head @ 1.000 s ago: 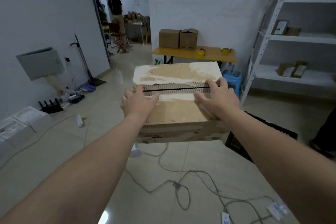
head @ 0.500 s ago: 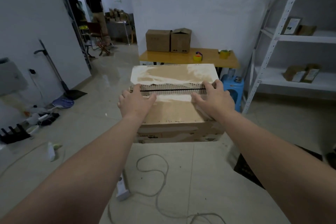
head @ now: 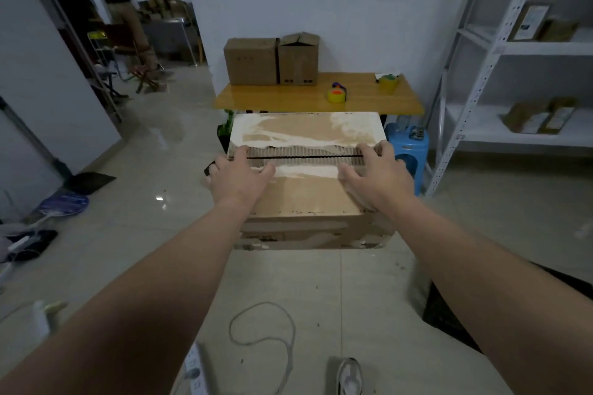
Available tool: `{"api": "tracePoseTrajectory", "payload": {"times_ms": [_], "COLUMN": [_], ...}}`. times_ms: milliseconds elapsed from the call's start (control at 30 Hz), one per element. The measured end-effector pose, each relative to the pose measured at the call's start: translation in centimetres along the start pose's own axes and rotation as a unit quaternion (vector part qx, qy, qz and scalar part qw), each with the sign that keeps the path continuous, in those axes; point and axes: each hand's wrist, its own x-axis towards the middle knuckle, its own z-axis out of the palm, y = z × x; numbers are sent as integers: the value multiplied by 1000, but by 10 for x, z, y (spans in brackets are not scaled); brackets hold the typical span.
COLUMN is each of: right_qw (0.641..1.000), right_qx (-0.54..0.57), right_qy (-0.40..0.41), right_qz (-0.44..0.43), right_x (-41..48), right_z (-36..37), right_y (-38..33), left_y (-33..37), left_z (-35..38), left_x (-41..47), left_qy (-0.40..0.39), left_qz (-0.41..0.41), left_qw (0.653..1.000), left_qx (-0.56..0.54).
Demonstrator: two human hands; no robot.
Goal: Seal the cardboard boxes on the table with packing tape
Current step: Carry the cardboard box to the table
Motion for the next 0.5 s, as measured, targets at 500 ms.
{"api": "tracePoseTrajectory", "payload": {"times_ms": [500], "right_qw": [1000], "right_qx": [-9], "right_qy": [-10], "right_qz": [5], "right_x": [269], "right_z": [29], "right_y": [84], "left_y": [134], "left_z": [139], "left_x": [217], "left_qy": [-30], "left_qz": [13], "left_qw": [999], "left_qx": [-35]}}
